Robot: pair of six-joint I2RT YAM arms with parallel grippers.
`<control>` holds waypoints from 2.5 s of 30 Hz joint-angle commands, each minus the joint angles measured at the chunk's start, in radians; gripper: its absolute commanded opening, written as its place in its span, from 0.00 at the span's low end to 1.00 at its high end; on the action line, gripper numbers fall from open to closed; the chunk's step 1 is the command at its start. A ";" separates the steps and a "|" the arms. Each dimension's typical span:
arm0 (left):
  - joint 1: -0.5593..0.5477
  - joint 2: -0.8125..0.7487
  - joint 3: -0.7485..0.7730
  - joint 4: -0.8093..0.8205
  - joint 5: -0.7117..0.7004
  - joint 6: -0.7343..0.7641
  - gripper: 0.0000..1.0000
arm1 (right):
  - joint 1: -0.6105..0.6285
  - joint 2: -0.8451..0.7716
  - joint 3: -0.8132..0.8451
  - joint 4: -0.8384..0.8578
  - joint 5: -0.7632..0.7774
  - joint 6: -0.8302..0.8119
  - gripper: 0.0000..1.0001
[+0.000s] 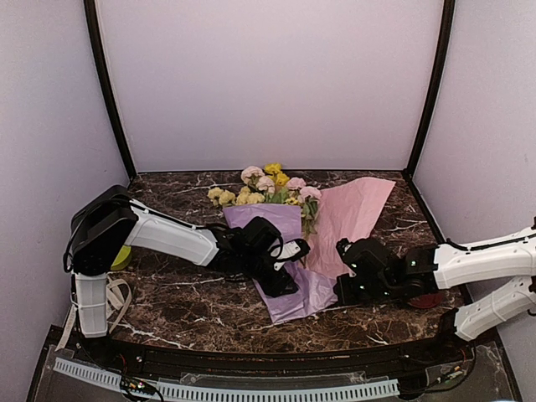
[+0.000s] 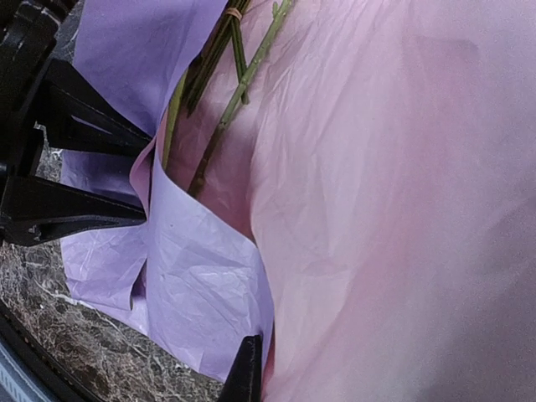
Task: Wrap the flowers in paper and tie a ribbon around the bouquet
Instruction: Fold the two-thirds-folded wrapping paper at the center of the board.
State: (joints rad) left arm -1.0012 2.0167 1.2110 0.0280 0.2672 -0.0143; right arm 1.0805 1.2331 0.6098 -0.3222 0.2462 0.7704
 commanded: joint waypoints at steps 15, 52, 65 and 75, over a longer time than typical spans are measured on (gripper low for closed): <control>0.019 0.011 -0.012 -0.009 0.041 -0.019 0.47 | 0.168 0.112 0.203 0.084 -0.012 -0.286 0.00; 0.111 -0.147 -0.094 0.175 0.073 -0.139 0.55 | 0.206 0.457 0.348 0.056 -0.062 -0.540 0.00; 0.199 -0.373 -0.169 0.152 -0.040 -0.135 0.60 | 0.225 0.527 0.384 0.021 -0.057 -0.556 0.00; 0.184 -0.476 -0.114 0.142 0.069 -0.180 0.69 | 0.245 0.552 0.403 0.002 -0.026 -0.567 0.00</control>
State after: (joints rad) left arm -0.8082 1.5658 1.0660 0.1711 0.2867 -0.1719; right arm 1.3033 1.7638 0.9924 -0.2958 0.2180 0.2161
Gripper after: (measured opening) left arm 0.660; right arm 0.004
